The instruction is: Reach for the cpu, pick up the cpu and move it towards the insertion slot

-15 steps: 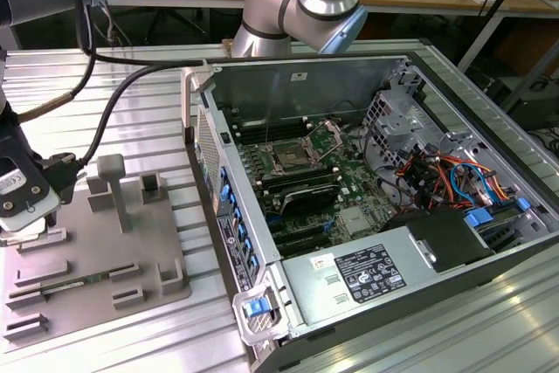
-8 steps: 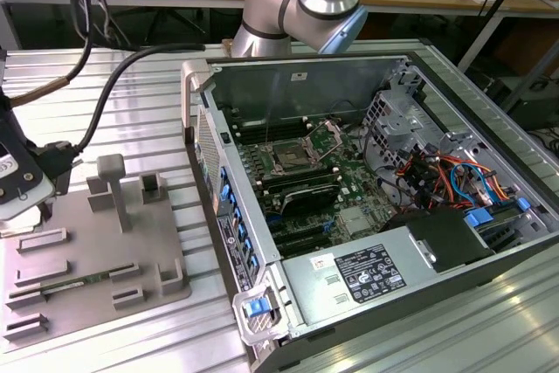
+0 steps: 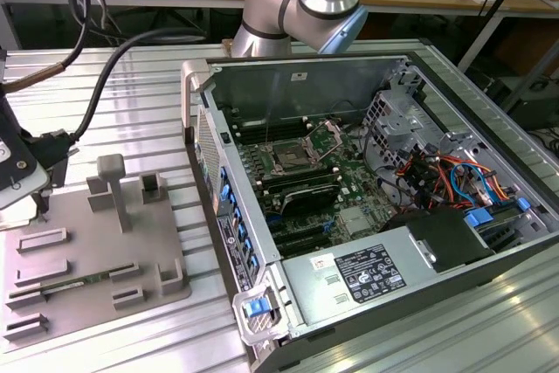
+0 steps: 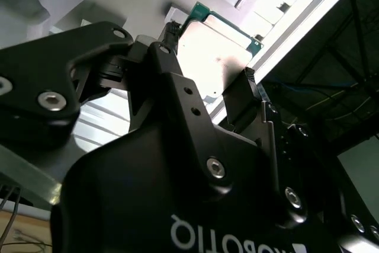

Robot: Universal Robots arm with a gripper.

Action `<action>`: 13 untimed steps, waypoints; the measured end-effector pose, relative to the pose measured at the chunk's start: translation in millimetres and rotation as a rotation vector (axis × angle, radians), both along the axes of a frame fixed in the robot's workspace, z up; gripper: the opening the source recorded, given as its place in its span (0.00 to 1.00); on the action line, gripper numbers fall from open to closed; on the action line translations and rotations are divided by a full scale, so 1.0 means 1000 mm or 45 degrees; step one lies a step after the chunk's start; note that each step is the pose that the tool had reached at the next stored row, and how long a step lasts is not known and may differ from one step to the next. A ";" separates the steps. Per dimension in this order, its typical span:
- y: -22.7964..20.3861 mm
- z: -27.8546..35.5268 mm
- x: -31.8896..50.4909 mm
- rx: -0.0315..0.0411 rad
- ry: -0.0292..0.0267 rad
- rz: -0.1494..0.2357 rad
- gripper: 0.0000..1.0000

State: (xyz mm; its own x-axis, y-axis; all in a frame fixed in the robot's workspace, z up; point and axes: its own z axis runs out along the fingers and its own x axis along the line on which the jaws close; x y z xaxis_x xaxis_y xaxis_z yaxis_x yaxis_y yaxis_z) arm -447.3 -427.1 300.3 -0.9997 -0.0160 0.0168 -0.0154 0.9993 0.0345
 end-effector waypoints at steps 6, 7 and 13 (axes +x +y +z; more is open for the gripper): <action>0.0000 0.0089 0.0000 0.0001 -0.0012 0.000 0.55; 0.0000 0.0106 0.0000 0.0000 -0.0014 0.000 0.55; 0.0000 0.0223 0.0000 0.0000 -0.0022 0.000 0.55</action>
State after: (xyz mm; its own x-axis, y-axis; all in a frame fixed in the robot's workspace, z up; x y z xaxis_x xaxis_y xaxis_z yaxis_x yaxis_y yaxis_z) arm -447.3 -427.2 322.6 -0.9998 -0.0160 0.0151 -0.0155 0.9993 0.0345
